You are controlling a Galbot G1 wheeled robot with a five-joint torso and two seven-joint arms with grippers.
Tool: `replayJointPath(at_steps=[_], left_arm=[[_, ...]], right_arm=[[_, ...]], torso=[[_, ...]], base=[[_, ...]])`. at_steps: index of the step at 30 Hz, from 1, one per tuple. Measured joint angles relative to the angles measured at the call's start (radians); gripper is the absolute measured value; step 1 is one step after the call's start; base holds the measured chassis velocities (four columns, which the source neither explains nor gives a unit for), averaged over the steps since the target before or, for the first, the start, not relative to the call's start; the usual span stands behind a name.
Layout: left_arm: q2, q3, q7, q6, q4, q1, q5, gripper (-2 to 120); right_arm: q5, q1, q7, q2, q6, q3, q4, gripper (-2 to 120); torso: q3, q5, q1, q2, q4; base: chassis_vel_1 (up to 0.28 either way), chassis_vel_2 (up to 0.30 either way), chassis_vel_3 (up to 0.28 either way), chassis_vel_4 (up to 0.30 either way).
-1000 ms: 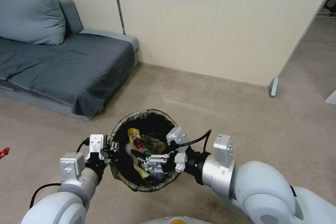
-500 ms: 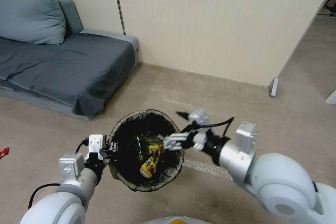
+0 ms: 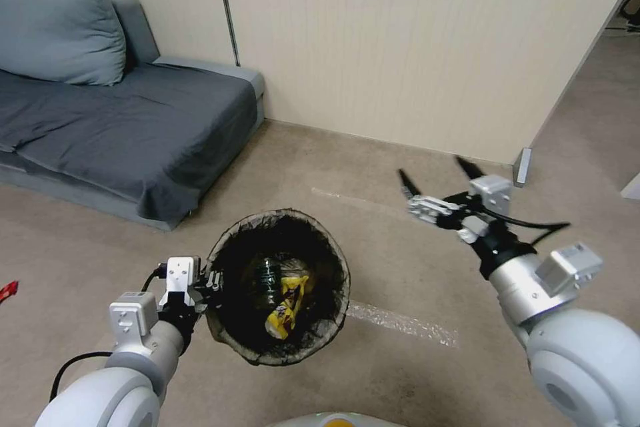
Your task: Pick up the trash bin, then pick up the garbage from the floor and place it into the trash bin.
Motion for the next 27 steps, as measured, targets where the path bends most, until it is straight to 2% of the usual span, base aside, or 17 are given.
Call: replayJointPath(at_steps=[5,6,7,8,12,15,16,17,19,21,27], left_arm=[[0.0,0.0,0.001,0.0,0.0,0.0,0.002,1],[0.001,-0.001,0.006,0.0,0.0,0.001,0.006,1],[0.001,-0.001,0.007,0.0,0.0,0.002,0.007,1],[0.002,-0.002,0.012,0.0,0.0,0.002,0.013,1],[0.003,-0.004,0.015,0.0,0.0,0.002,0.018,1],[0.004,-0.005,0.019,0.0,0.0,0.002,0.026,1],[0.004,-0.004,0.03,0.0,0.0,0.0,0.036,1],[0.002,0.001,0.039,0.0,0.0,0.001,0.045,1],[0.001,0.003,0.041,0.0,0.0,0.002,0.049,1],[-0.002,0.007,0.048,0.0,0.0,0.006,0.055,1],[0.006,-0.007,0.048,0.0,0.0,0.009,0.05,1]], right_arm=[[-0.012,-0.011,-0.003,0.011,0.006,0.004,-0.005,100],[-0.082,-0.067,-0.012,0.084,0.036,0.011,-0.032,100],[-0.091,-0.073,-0.013,0.092,0.039,0.011,-0.035,100],[-0.132,-0.094,-0.016,0.133,0.056,0.01,-0.048,100],[-0.16,-0.107,-0.019,0.161,0.067,0.008,-0.056,100],[-0.193,-0.116,-0.026,0.183,0.083,0.006,-0.063,100],[-0.299,-0.148,-0.07,0.223,0.142,0.009,-0.082,100],[-0.377,-0.202,-0.107,0.302,0.192,0.008,-0.095,100],[-0.389,-0.211,-0.113,0.319,0.203,0.008,-0.097,100],[-0.432,-0.241,-0.129,0.401,0.263,0.012,-0.129,100],[-0.428,-0.284,-0.155,0.433,0.291,0.046,-0.124,100]], torso=[[0.0,-0.0004,0.0,0.0,0.0001],[0.0,-0.0004,0.0,0.0,0.0],[0.0,-0.0004,0.0,0.0,0.0],[0.0,0.0,0.0,0.0,0.0],[0.0,-0.0002,0.0,0.0,-0.0007],[0.0,-0.0007,0.0,0.0,0.0005],[0.0,-0.001,0.0,0.0,0.0015],[0.0,-0.0002,0.0,0.0,-0.0004],[0.0,-0.0004,0.0,0.0,-0.0003],[0.0,-0.0004,0.0,0.0,0.0001],[0.0,-0.0005,0.0,0.0,0.0003]], base=[[0.0,0.0,0.0,0.0],[0.0,0.0,0.0,0.0],[0.0,0.0,0.0,0.0],[0.0,0.0,0.0,0.0],[0.008,0.012,0.015,0.008],[0.034,0.038,0.015,0.019],[0.051,0.061,0.033,0.05],[0.074,0.077,0.082,0.065],[0.074,0.077,0.082,0.065],[0.092,0.091,0.089,0.101],[0.099,0.096,0.101,0.1]])
